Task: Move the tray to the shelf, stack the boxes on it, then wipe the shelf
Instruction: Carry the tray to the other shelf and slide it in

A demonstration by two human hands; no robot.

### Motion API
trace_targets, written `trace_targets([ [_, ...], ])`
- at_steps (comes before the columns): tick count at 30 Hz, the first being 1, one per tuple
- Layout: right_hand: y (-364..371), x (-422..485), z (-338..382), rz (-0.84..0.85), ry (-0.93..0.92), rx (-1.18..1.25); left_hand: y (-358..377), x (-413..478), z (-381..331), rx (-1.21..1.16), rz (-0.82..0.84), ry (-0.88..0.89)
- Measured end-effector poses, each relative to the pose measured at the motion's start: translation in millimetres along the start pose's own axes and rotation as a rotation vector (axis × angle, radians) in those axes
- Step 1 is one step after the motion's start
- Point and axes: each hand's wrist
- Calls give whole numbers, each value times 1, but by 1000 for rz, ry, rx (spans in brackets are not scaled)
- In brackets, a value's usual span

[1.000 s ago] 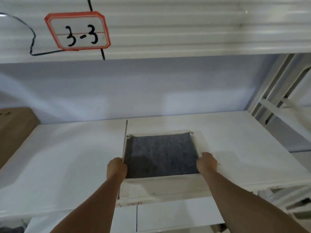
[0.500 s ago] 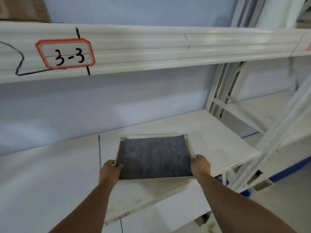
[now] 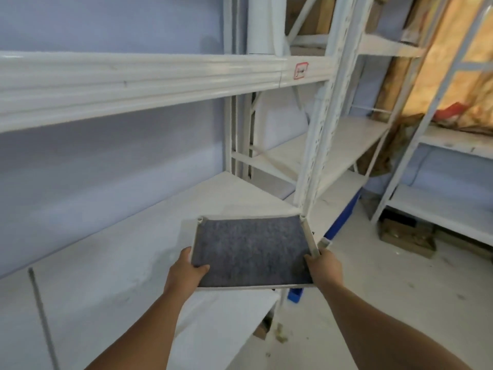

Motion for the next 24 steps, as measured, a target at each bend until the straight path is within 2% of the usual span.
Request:
trace_targets([
  [13,-190,73,-132,-259,144,87,159,-43,-177,28,205,262],
  [24,-364,136,-239,-424,214,136,315,-104,-326,-18,253,419],
])
Point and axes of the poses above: each hand's wrist, its own x-axis towards the middle knuckle, its own y-axis out of the palm, z = x × y, and after that the axes turned 1 degree about -z, right-handed
